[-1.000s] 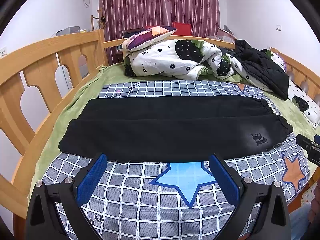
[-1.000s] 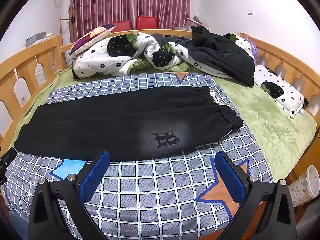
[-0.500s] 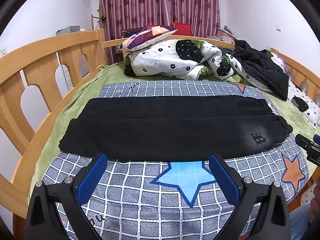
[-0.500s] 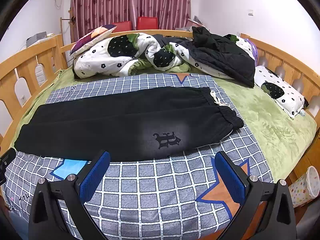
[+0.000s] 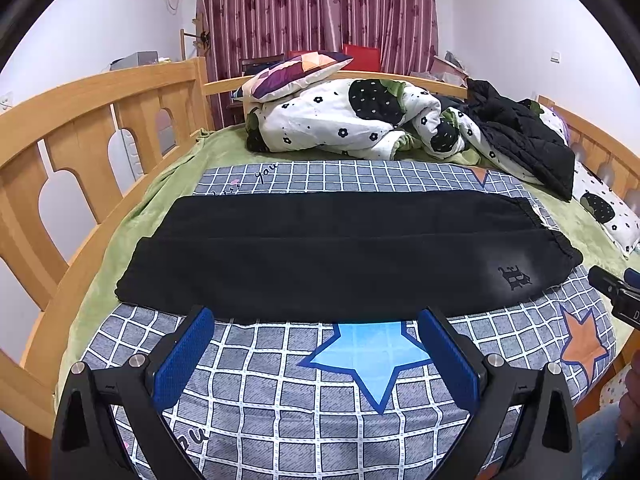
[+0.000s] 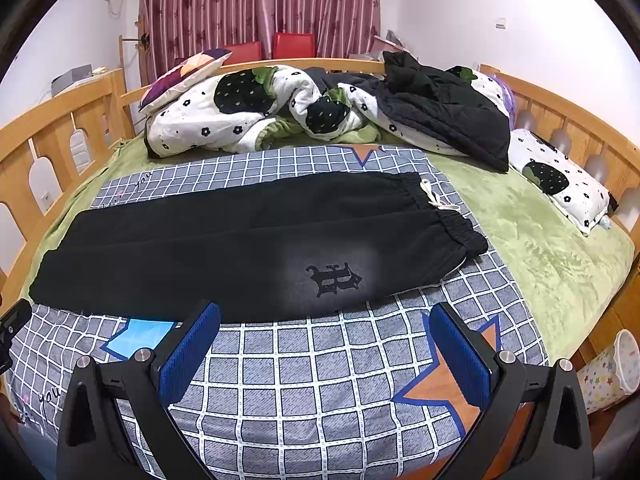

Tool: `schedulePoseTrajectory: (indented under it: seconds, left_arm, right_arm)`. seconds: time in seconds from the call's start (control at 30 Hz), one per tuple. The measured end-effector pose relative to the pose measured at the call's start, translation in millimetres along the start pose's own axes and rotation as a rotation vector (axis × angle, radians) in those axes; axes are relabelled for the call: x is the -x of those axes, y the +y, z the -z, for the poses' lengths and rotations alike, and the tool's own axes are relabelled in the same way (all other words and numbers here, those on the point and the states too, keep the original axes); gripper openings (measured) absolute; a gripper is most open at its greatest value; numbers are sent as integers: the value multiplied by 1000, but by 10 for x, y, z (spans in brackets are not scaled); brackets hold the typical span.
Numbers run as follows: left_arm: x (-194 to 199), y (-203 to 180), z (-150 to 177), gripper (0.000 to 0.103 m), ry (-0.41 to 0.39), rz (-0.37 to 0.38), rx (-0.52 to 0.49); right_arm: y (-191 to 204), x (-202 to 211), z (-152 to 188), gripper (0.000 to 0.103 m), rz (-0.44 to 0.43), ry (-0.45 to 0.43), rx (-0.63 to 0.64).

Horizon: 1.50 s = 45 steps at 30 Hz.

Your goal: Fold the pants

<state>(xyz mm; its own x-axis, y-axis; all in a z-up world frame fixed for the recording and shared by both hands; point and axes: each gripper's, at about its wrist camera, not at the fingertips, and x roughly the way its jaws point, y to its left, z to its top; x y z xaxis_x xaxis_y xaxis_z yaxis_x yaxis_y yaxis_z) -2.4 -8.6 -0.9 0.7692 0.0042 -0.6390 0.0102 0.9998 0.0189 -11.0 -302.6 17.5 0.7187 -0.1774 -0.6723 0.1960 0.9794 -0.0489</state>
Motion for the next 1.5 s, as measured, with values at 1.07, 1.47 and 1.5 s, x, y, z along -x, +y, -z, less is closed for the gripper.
schedulePoseTrajectory:
  seconds: [1.07,1.47,1.5]
  left_arm:
    - [-247,-50,-131,101,-22,7,26]
    - [-869,979,-532,95,26,16,218]
    - [-984,1086,-468,95,47,-3,229]
  right_arm:
    - [378,-100,-26,102,-117,-37,49]
    - [-158,-541,-645,100,-181,-42,57]
    - [-294,-676,-634,99,-176,-23,41]
